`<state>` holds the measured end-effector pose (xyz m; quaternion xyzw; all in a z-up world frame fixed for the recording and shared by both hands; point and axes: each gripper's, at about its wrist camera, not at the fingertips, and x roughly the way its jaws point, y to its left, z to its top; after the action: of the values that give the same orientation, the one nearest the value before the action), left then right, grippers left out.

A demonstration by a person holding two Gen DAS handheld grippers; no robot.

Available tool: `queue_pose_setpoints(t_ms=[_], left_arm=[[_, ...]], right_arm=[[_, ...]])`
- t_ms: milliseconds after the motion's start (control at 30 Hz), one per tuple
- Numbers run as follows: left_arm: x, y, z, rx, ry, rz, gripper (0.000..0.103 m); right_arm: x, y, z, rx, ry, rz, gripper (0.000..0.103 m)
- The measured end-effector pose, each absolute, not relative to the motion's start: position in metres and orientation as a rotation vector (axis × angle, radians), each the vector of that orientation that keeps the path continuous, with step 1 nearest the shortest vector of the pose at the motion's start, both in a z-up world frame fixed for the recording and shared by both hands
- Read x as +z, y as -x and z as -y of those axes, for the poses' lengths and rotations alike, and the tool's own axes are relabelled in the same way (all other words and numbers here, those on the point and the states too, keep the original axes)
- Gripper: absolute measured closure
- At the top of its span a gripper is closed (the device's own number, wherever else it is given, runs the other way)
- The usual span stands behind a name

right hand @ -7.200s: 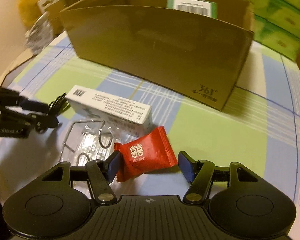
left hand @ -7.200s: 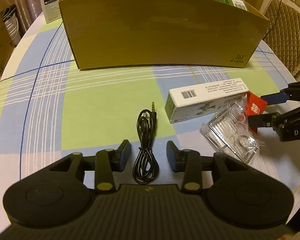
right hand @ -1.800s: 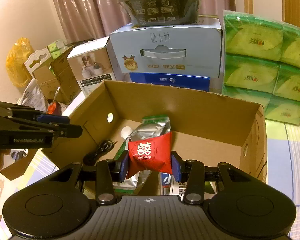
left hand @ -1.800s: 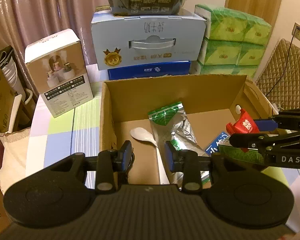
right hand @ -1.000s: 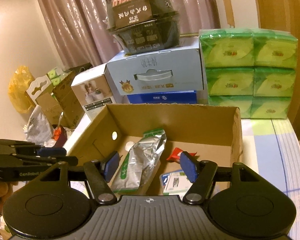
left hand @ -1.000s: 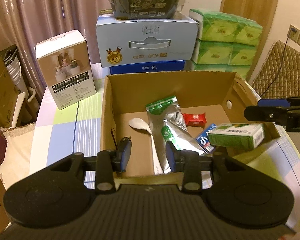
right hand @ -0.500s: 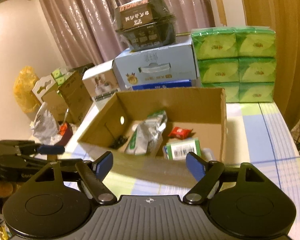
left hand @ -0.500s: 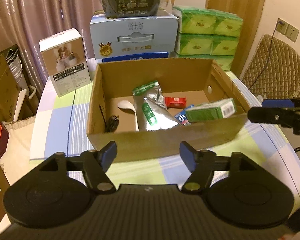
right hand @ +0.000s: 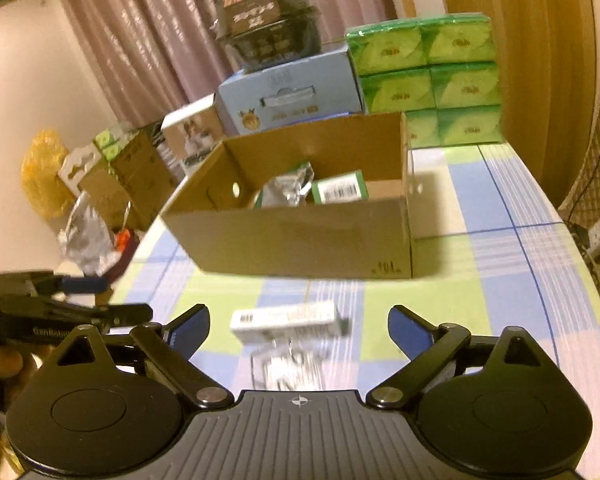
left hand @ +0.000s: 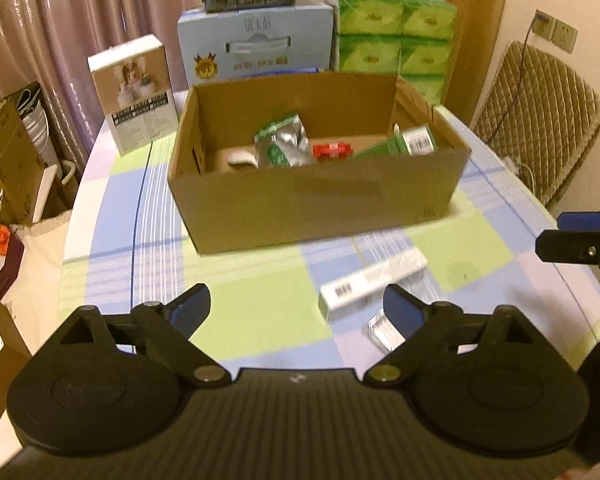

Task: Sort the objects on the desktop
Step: 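Withdraw both tools from the box back toward the remaining items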

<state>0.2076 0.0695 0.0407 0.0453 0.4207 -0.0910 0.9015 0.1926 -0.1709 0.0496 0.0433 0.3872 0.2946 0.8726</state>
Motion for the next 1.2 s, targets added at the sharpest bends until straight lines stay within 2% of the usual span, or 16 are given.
queue_pose_setpoints(t_ms=[433,1200], left_arm=[[0.012,-0.164,-0.078,-0.181,-0.077,-0.914,0.009],[-0.021,-0.172,-0.08,-0.243,-0.127,-0.98,0.009]], right_arm=[[0.011,-0.135,0.157,0.654,0.019,-0.839,0.007],[-0.023,-0.137,0.132,0.705,0.11,-0.872,0.007]])
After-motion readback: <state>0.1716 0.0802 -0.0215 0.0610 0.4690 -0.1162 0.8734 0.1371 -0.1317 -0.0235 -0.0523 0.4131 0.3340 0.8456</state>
